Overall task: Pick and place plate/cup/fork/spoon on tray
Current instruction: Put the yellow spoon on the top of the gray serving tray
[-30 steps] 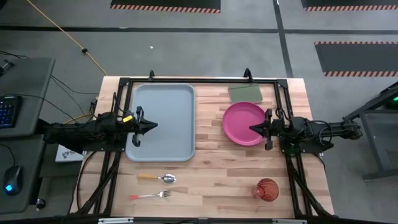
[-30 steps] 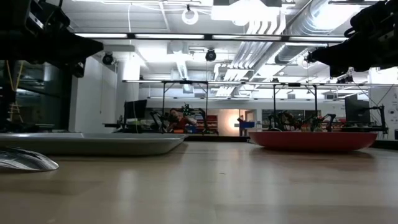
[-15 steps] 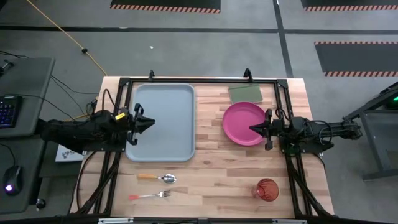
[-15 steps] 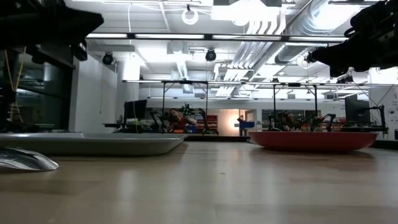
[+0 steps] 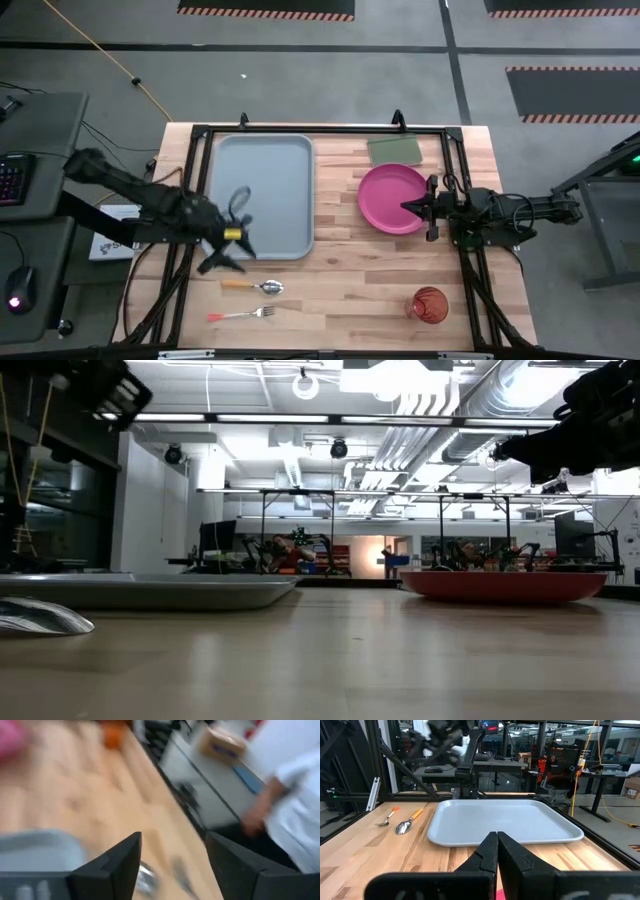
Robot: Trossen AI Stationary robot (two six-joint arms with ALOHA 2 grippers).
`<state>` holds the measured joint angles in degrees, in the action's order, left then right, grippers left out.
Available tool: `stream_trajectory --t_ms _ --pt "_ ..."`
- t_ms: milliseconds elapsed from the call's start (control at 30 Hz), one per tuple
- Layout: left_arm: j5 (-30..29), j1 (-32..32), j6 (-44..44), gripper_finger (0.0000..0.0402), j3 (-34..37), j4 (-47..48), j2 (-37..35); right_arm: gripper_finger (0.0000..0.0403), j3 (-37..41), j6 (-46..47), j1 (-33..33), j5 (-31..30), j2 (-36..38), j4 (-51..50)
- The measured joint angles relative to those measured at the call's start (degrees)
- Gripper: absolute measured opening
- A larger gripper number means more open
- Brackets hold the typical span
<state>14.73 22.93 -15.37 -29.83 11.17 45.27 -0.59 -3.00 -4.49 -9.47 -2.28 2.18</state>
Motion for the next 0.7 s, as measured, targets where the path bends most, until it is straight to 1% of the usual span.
stream_trajectory --t_ms 67,100,200,300,433,567,700 --pt "-1.0 4.9 -2.4 0.0219 0.0 0.7 2.7 0.0 0.0 0.0 0.0 0.0 0.0 0.0" --pt "-2.7 7.3 -3.4 0.022 0.0 1.2 3.9 0.0 0.0 0.0 0.0 0.0 0.0 0.0" --pt "-10.4 13.5 -5.6 0.0219 0.0 5.3 7.8 0.0 0.0 0.0 0.0 0.0 0.0 0.0" --pt "-18.5 17.8 -7.8 0.0219 0.0 7.8 11.9 0.0 0.0 0.0 0.0 0.0 0.0 0.0" --pt "-24.5 21.8 -8.4 0.0219 0.0 7.8 17.3 0.0 0.0 0.0 0.0 0.0 0.0 0.0" --pt "-30.4 24.0 -7.9 0.0219 0.0 6.3 22.2 0.0 0.0 0.0 0.0 0.0 0.0 0.0" --pt "-30.6 25.1 -7.5 0.0219 0.0 4.0 26.8 0.0 0.0 0.0 0.0 0.0 0.0 0.0"
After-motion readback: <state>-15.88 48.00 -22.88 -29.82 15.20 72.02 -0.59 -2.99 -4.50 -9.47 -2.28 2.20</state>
